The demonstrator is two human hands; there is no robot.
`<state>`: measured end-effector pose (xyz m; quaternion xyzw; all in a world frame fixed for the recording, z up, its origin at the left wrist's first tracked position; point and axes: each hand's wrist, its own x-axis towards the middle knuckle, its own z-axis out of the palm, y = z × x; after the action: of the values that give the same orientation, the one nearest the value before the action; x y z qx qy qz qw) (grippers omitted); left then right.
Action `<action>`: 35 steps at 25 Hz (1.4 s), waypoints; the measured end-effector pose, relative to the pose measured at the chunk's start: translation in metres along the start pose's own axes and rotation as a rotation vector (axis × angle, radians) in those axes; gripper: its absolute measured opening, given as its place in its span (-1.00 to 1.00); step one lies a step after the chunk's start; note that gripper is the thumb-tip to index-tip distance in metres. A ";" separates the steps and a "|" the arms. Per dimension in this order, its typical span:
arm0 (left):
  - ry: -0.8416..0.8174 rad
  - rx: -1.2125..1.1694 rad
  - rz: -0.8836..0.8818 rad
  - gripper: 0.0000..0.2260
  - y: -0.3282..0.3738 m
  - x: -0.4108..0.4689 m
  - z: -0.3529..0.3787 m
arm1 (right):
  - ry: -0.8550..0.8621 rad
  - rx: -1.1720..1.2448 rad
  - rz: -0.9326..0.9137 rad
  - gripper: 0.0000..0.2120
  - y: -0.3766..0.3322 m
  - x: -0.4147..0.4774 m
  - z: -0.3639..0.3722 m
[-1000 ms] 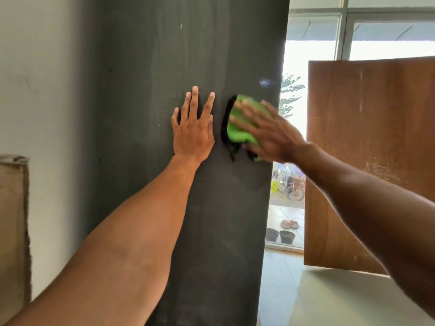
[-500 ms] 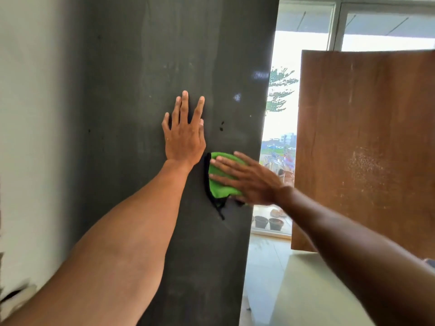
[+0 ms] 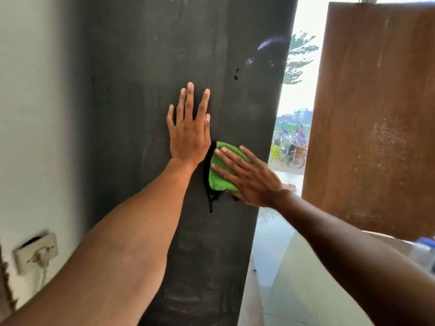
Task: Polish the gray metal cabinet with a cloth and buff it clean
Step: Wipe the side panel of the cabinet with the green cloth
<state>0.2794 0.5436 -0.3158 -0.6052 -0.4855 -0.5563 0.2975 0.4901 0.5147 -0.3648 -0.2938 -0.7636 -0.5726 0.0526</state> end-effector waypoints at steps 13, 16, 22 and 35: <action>0.007 0.021 -0.047 -0.51 -0.015 -0.118 0.027 | 0.063 0.086 0.121 -0.26 -0.095 -0.056 0.036; 0.017 0.024 -0.041 -0.52 -0.013 -0.133 0.029 | 0.049 0.047 0.008 -0.30 -0.068 -0.048 0.028; 0.026 0.031 -0.045 -0.54 -0.025 -0.166 0.042 | 0.096 0.104 0.237 -0.32 -0.093 -0.050 0.034; -0.119 0.045 0.012 -0.52 -0.049 -0.267 0.051 | 0.172 0.204 0.313 -0.32 -0.177 -0.086 0.067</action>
<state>0.2776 0.5378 -0.5922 -0.6332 -0.5110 -0.5065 0.2854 0.4884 0.5116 -0.5724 -0.3520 -0.7552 -0.5003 0.2354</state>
